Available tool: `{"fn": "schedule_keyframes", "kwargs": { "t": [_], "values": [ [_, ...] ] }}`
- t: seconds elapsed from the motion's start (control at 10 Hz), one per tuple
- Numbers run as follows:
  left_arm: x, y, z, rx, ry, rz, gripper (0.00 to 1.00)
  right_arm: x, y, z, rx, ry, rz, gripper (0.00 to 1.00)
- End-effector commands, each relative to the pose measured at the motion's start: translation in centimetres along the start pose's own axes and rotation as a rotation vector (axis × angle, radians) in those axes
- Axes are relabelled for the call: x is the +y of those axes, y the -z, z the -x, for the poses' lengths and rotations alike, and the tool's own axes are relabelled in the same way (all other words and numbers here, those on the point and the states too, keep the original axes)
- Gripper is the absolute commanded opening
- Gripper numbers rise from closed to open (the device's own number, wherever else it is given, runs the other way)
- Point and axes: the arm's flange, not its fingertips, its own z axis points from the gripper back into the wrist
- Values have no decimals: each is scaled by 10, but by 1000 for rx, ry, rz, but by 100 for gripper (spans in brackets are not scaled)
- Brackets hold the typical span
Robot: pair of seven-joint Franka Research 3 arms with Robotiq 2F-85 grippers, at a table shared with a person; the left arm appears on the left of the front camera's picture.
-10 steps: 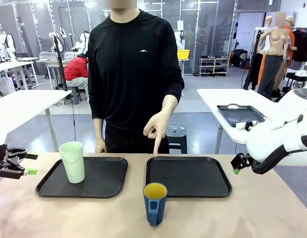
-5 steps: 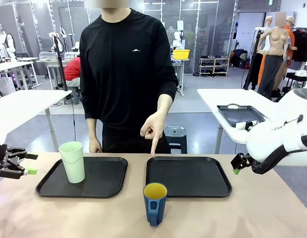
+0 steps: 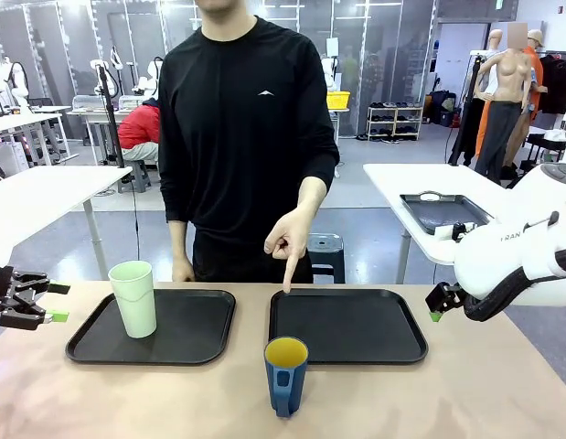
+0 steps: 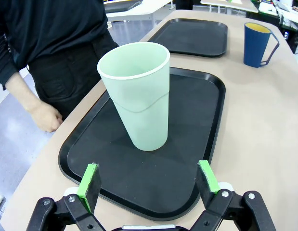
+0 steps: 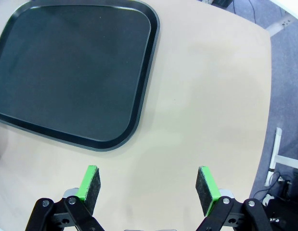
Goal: Sort and store the cups by type.
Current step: Pick up the Handle plastic cup and place it into the empty Flat Tray.
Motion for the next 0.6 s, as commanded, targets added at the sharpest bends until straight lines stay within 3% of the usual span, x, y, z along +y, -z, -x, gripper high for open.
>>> {"fn": "schedule_keyframes", "kwargs": {
  "t": [0.0, 0.3, 0.5],
  "values": [
    [2, 1, 1, -17, 9, -3, 100, 3, -10, 6, -27, -129, 48, 100],
    [2, 1, 1, -17, 9, -3, 100, 5, -46, 21, -2, -471, 134, 100],
    [2, 1, 1, -17, 9, -3, 100, 11, -64, 28, 32, -682, 110, 100]
  ]
}}
